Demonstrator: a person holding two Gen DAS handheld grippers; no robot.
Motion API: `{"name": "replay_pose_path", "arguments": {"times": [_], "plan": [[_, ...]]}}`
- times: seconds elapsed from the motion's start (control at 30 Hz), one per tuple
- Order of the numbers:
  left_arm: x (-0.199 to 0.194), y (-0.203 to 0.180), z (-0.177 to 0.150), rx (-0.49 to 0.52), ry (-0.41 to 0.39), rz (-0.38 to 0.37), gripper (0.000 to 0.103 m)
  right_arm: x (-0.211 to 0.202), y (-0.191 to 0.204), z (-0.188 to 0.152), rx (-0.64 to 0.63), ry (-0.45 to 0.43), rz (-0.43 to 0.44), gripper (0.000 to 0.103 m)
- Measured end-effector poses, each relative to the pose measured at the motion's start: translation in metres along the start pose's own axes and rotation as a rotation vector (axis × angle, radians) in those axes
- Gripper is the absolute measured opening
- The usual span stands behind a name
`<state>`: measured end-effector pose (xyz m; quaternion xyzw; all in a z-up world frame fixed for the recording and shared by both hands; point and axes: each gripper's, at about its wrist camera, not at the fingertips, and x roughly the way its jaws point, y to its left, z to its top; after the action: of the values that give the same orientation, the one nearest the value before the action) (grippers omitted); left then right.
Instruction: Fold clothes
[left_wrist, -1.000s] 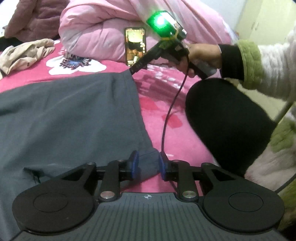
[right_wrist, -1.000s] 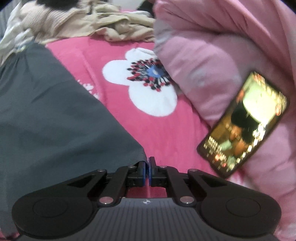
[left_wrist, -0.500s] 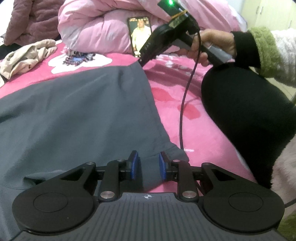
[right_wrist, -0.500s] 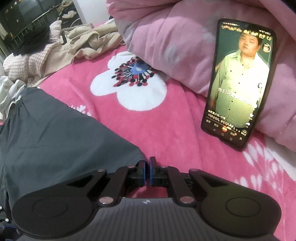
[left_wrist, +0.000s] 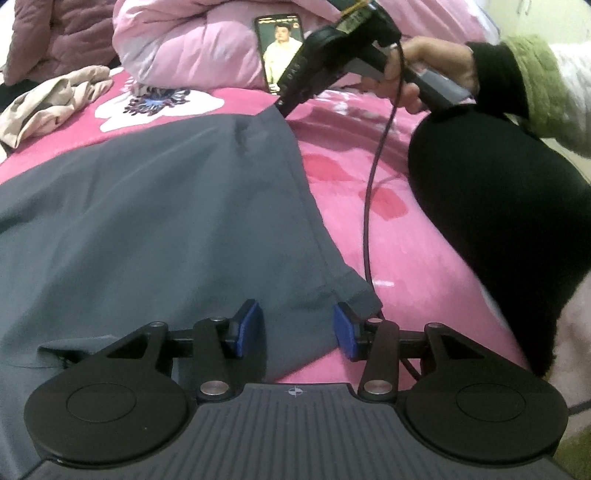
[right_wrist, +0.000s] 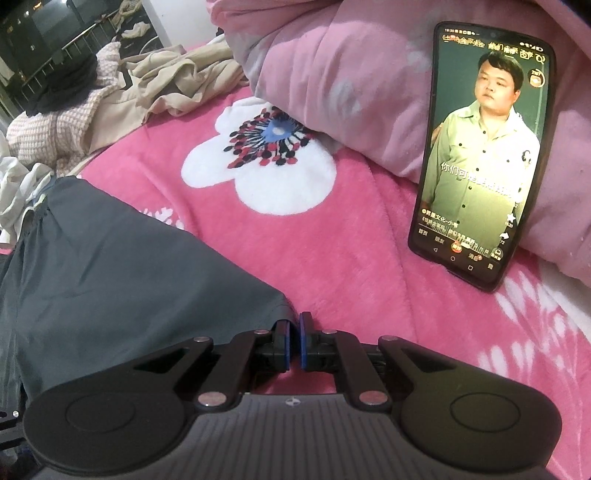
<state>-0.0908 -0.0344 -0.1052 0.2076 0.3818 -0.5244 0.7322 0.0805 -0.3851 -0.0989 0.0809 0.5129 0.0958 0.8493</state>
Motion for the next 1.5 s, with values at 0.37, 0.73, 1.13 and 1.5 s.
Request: {"name": "replay_pose_path", "arguments": {"times": [0.37, 0.73, 1.13, 1.5], "plan": [[0.004, -0.001, 0.000, -0.018, -0.021, 0.036, 0.012, 0.001, 0.001, -0.002, 0.009, -0.002, 0.005, 0.007], [-0.009, 0.011, -0.004, -0.170, -0.070, -0.045, 0.000, -0.008, 0.009, 0.000, -0.040, -0.070, -0.023, 0.006], [-0.038, 0.039, -0.004, -0.423, -0.162, -0.260, 0.000, -0.036, 0.046, 0.025, -0.198, -0.165, -0.023, 0.004], [0.013, 0.048, -0.028, -0.558, -0.005, -0.325, 0.000, 0.011, 0.037, 0.012, -0.372, 0.144, -0.184, 0.031]]}}
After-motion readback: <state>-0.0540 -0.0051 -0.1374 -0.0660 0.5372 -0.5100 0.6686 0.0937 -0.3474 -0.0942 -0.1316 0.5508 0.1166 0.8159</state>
